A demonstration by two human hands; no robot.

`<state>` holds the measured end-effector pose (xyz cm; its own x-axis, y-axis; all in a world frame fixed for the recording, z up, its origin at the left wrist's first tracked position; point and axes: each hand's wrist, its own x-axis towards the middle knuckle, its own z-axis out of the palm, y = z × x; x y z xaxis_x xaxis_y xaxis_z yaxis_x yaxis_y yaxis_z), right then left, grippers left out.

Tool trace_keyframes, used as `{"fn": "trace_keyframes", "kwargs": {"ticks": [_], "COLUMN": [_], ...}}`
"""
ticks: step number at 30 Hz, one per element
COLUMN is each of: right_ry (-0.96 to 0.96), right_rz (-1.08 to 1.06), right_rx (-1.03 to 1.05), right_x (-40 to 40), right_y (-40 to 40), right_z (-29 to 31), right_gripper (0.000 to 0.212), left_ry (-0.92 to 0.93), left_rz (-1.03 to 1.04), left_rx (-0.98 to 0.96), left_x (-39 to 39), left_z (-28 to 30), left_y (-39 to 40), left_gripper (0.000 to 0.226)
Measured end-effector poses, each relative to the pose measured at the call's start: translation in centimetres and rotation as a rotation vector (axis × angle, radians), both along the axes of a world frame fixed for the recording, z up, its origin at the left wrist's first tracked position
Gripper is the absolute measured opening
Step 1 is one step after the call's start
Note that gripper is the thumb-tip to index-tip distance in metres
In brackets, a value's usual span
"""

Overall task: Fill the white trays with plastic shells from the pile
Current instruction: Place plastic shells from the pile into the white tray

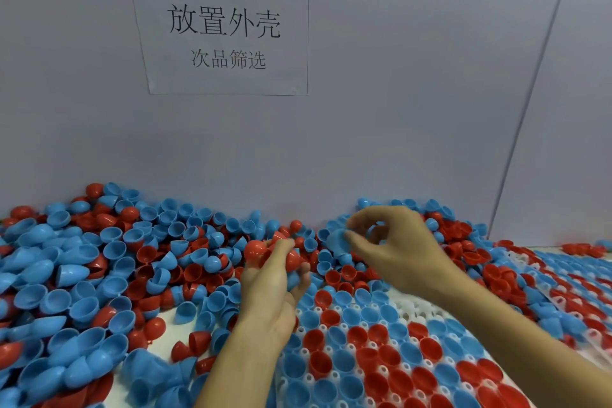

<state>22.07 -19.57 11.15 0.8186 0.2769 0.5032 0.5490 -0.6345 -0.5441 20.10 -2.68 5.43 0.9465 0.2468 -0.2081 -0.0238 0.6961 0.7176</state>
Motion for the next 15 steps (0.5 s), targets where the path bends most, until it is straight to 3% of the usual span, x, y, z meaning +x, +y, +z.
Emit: {"fn": "trace_keyframes", "kwargs": {"ticks": [4, 9, 15], "right_ry": [0.137, 0.233, 0.309], "right_rz": [-0.104, -0.239, -0.111], "right_rx": [0.021, -0.229, -0.546], "right_x": [2.3, 4.8, 5.4], "right_y": [-4.7, -10.0, -10.1], "right_z": [-0.8, -3.8, -6.2], "right_gripper": [0.009, 0.012, 0.014], "left_ry": [-0.008, -0.026, -0.017], "left_rz": [0.011, 0.01, 0.013], "left_rx": [-0.003, 0.013, 0.033], "left_x": [0.0, 0.0, 0.0], "left_z": [0.3, 0.4, 0.4], "left_y": [0.8, 1.0, 0.8], "left_gripper": [0.008, 0.016, 0.016]}}
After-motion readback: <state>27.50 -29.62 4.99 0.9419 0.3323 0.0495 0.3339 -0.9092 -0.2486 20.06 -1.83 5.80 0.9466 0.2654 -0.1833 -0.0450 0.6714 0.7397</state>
